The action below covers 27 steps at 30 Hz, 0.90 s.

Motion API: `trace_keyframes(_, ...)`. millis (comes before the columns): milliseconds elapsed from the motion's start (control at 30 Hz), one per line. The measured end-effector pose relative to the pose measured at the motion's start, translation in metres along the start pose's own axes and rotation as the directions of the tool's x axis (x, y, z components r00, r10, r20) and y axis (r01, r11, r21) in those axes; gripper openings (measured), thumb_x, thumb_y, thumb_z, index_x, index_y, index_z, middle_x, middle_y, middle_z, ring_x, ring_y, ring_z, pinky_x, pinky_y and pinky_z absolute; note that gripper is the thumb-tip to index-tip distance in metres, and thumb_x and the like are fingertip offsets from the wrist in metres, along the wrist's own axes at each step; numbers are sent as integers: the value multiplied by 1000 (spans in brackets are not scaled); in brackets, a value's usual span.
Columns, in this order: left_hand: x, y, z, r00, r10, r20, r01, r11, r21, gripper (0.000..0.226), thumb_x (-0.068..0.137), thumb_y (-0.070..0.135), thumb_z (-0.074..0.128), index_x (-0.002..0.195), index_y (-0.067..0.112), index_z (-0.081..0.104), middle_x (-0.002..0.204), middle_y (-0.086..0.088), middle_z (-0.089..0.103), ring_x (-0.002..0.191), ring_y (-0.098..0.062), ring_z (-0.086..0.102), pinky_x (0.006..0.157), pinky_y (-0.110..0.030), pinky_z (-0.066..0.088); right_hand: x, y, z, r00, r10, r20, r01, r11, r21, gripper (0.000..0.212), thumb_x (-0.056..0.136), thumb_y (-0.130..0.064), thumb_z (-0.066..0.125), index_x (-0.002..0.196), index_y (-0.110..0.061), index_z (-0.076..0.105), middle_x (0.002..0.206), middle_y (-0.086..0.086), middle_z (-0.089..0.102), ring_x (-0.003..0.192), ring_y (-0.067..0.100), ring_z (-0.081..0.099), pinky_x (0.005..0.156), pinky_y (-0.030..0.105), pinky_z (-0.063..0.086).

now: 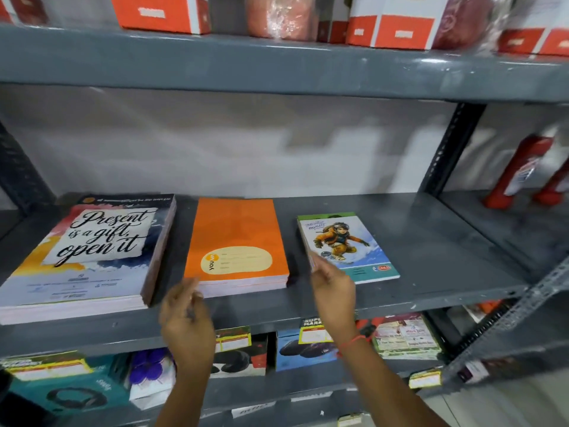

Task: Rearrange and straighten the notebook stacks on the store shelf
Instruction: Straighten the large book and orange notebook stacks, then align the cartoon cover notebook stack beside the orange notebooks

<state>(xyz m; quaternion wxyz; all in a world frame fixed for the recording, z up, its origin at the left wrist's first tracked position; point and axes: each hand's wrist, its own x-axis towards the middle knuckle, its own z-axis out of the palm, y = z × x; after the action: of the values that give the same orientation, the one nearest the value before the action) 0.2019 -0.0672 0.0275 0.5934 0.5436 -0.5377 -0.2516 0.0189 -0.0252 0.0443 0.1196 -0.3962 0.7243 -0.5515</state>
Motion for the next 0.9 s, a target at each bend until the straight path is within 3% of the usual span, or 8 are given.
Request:
trace_keyframes(100,-31,17,32,954,272,124,-270,962,-26,31,82,-1,50,110,-1,65,107,-12,48,103,13,45,83,3,37,19,17,-45,972,33,-231,-34,999,0,35,91,-11,51,123,-19,61,96,13,70,63,14,53,57,12,40)
trace_keyframes(233,-60,43,83,860,221,459,-195,975,-105,37,90,17,49,126,15,53,124,7,47,115,15,39,95,-8,37,38,38,-90,937,179,-301,-144,980,134,44,95,-21,47,138,-18,44,144,13,46,123,27,51,89,27,40)
trace_keyframes(367,-71,51,123,729,-65,681,59,998,32,57,94,20,46,145,16,21,137,12,34,121,-2,37,80,11,29,43,56,-107,957,279,-83,-258,944,208,52,95,-28,43,145,-19,30,140,20,47,124,25,48,98,30,37)
trace_keyframes(433,-70,49,129,702,-141,698,136,989,63,56,95,22,44,145,19,21,135,0,49,109,-7,49,69,8,37,39,66,-105,972,229,48,-234,952,196,51,95,-28,44,144,-20,32,138,5,49,114,7,44,93,18,34)
trace_keyframes(533,-69,49,132,697,-185,693,197,978,62,55,94,22,45,145,20,24,131,-2,53,104,-8,50,76,-7,43,40,81,-108,962,185,200,-231,944,237,51,92,-24,50,141,-24,35,119,-19,52,107,3,47,84,2,42)
trace_keyframes(667,-68,51,127,671,-230,705,335,942,-11,65,92,10,50,146,23,17,132,7,47,121,-11,46,100,-23,39,57,99,-124,931,171,323,-255,937,238,63,88,-14,59,144,-19,32,116,-18,57,116,12,52,106,32,42)
trace_keyframes(733,-65,50,126,656,-251,712,350,937,9,65,91,5,49,146,22,19,124,15,51,118,-9,48,104,-26,37,66,101,-132,915,157,372,-266,928,262,64,86,-6,59,143,-17,33,124,-18,53,124,12,48,108,33,39)
trace_keyframes(900,-68,52,128,660,-263,703,366,930,4,57,91,3,47,143,16,28,112,20,54,103,3,50,79,-4,46,72,104,-138,896,110,431,-231,943,239,55,88,-4,56,134,-28,39,104,-26,61,103,-1,60,100,25,46)
